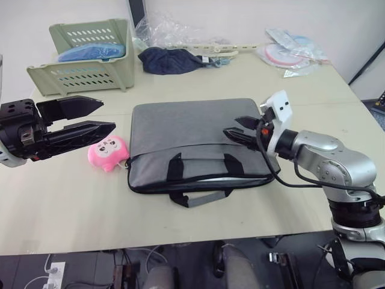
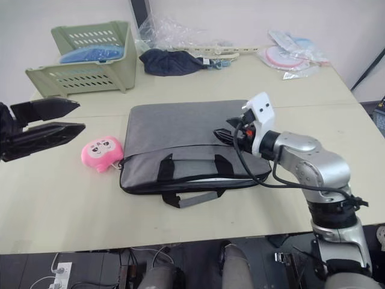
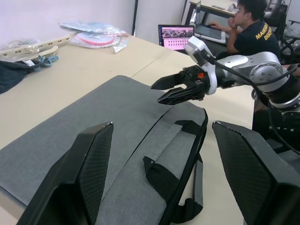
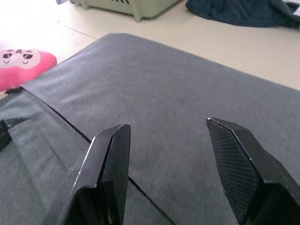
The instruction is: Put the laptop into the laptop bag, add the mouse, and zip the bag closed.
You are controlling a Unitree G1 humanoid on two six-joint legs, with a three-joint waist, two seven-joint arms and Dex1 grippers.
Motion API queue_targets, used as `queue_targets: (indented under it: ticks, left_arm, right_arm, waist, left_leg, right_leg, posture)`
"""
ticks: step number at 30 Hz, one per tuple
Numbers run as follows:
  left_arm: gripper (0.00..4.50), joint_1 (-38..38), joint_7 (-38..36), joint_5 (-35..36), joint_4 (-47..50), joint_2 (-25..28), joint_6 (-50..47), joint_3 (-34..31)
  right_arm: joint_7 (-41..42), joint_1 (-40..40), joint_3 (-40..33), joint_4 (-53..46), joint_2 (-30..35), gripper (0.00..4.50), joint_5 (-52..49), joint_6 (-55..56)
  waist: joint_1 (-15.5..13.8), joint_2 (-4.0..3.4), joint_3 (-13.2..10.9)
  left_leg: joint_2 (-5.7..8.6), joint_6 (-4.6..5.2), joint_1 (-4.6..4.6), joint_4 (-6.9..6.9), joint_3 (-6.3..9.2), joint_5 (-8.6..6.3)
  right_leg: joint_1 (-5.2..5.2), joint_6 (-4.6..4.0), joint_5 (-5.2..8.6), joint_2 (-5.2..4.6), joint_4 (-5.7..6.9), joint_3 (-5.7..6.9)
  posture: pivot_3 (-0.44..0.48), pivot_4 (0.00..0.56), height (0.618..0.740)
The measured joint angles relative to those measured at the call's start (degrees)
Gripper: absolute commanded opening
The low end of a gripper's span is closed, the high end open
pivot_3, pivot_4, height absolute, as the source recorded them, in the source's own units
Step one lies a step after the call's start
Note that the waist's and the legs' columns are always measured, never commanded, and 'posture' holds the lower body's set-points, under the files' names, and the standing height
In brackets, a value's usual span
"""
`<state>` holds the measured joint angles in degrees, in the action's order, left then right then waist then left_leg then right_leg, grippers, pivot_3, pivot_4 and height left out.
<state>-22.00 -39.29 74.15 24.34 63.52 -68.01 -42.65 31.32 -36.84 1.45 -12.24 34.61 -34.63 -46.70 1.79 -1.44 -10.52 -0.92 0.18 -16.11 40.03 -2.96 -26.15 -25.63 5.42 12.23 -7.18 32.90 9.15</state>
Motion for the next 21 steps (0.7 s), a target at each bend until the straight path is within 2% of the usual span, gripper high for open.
queue_targets:
  ticks: [4, 14, 21]
  left_arm:
    - [3.69, 0.67, 0.19, 0.37, 0.09, -0.03, 0.66, 0.3]
    - [3.69, 3.85, 1.15, 2.31, 0.92, -0.03, 2.32, 0.45]
    - [3.69, 5.21, 2.21, 3.18, 2.11, 0.03, 2.77, 0.44]
  right_arm:
    - [0.77, -1.76, 2.31, 4.67, -3.43, 0.08, 2.94, 4.08]
    - [5.91, -6.1, 7.5, 15.54, -14.13, 0.08, 8.78, 13.83]
    - [11.19, -5.81, 9.28, 23.32, -16.86, 0.08, 12.68, 20.53]
  waist:
    - [0.06, 0.0, 0.0]
    - [1.12, -0.01, -0.01]
    - [1.87, -0.02, -0.01]
  left_leg:
    - [0.0, 0.0, 0.0, 0.0, 0.0, 0.0]
    - [0.0, -0.02, 0.19, 0.02, 0.13, 0.01]
    - [0.0, -0.03, 0.3, 0.0, 0.13, 0.02]
  right_leg:
    - [0.0, 0.0, 0.0, 0.01, 0.0, 0.01]
    - [-0.02, -0.03, 0.02, 0.02, 0.04, 0.1]
    - [0.0, -0.08, 0.04, 0.02, 0.09, 0.09]
  posture:
    - [0.0, 0.15, 0.74]
    - [0.0, 0.15, 0.74]
    - [0.0, 0.15, 0.74]
